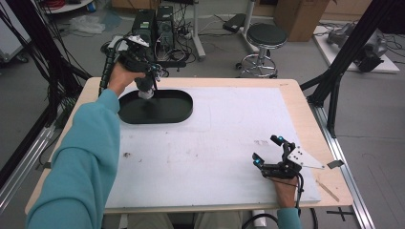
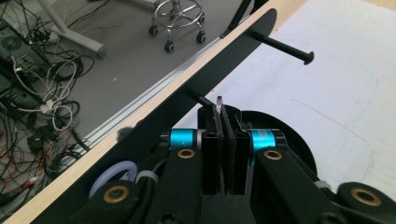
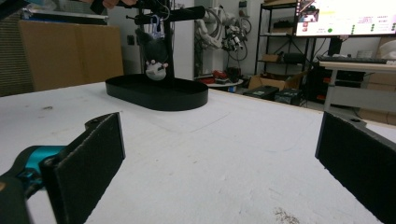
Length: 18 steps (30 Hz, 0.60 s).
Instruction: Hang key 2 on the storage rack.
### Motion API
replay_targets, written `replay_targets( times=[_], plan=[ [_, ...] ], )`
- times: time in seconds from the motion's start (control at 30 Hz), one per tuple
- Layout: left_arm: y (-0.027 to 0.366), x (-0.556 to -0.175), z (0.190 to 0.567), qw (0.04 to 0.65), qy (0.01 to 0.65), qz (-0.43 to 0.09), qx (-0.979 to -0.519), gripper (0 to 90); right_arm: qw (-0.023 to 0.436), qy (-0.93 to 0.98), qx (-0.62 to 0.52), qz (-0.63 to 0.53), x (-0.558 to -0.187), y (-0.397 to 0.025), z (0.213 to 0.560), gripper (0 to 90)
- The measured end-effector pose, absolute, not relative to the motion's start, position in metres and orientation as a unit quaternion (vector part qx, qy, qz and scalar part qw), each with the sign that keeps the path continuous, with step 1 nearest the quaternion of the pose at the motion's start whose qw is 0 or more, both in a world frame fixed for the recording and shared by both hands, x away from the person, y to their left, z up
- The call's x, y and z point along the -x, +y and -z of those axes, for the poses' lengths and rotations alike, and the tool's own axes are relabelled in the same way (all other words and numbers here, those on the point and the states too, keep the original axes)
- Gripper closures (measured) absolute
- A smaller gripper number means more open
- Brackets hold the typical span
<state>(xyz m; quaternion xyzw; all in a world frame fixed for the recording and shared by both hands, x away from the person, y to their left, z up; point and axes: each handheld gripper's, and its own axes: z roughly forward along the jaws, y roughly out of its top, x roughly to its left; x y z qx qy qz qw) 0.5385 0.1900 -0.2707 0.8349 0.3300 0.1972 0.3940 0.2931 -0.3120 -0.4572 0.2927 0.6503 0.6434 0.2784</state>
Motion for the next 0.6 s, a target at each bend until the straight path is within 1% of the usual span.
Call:
replay_targets(
  times=[0.07, 0.13, 0.2, 0.3, 0.47, 0.5, 0.53, 0.6],
  plan=[
    [0.192, -0.538, 0.270, 0.398, 0.333, -0.202, -0.831, 84.6, 0.279, 0.650, -0.293, -0.643, -0.293, -0.312, 0.457, 0.6],
    [0.194, -0.538, 0.268, 0.405, 0.340, -0.205, -0.823, 79.7, 0.278, 0.650, -0.293, -0.643, -0.293, -0.312, 0.457, 0.6],
    [0.195, -0.537, 0.267, 0.406, 0.342, -0.208, -0.821, 78.4, 0.278, 0.651, -0.292, -0.643, -0.293, -0.312, 0.457, 0.6],
    [0.197, -0.536, 0.266, 0.408, 0.343, -0.214, -0.819, 73.3, 0.278, 0.651, -0.293, -0.643, -0.293, -0.312, 0.457, 0.6],
    [0.199, -0.534, 0.265, 0.418, 0.353, -0.217, -0.809, 54.7, 0.282, 0.649, -0.293, -0.643, -0.293, -0.312, 0.457, 0.6],
    [0.200, -0.533, 0.265, 0.428, 0.351, -0.211, -0.806, 54.7, 0.282, 0.649, -0.293, -0.643, -0.293, -0.312, 0.457, 0.6],
    [0.201, -0.531, 0.265, 0.437, 0.351, -0.209, -0.802, 51.8, 0.283, 0.649, -0.295, -0.642, -0.292, -0.312, 0.457, 0.6],
    [0.201, -0.529, 0.265, 0.445, 0.349, -0.215, -0.796, 36.5, 0.283, 0.648, -0.296, -0.643, -0.293, -0.312, 0.457, 0.6]
  ],
)
